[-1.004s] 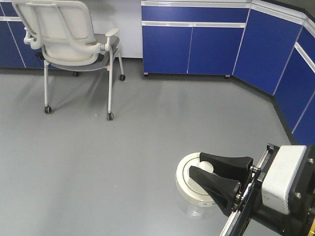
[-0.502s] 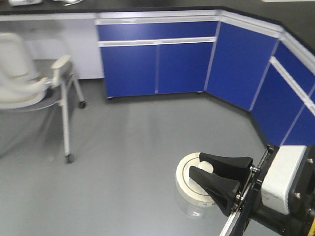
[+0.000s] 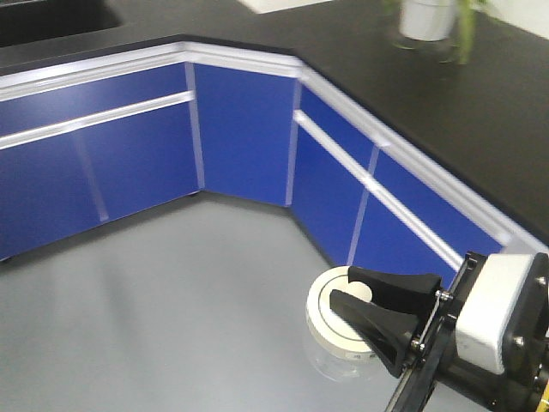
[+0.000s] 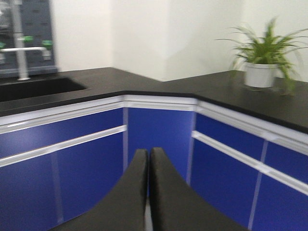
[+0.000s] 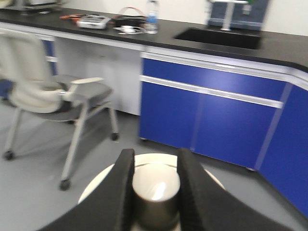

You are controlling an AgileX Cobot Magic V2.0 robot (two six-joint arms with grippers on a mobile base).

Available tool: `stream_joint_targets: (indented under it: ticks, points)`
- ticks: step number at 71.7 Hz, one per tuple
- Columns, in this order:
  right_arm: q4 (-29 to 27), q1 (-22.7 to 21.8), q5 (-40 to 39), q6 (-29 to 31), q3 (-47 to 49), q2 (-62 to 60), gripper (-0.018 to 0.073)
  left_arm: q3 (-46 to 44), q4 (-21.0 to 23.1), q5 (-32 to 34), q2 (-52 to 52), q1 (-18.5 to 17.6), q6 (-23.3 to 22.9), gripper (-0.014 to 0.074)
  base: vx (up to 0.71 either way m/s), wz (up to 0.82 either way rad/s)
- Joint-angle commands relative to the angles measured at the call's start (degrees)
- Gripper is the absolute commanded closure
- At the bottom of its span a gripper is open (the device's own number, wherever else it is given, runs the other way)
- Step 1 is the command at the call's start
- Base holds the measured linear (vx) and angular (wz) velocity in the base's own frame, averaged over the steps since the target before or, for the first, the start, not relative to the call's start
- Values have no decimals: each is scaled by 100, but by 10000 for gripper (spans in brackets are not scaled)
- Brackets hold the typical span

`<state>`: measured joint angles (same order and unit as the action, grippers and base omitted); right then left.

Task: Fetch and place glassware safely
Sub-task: 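Hold the jar in the right gripper while the base drives to the bench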

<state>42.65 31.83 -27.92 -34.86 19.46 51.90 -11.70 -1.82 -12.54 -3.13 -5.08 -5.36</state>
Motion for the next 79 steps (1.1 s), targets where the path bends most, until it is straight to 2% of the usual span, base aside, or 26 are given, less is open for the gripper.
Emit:
stream_joint_targets:
  ticks: [1,47,79]
  points:
    - [-167,-18,-448,37,182,-48,560,-150,44,402,-70,-44,-33,603,36,-81]
    - [-167,-18,-448,37,182,-48,560,-150,44,402,-70,-44,-28,603,25,-89]
    - [-167,-18,-448,37,182,-48,560,-150,44,402,-70,-44,-28,603,18,-68]
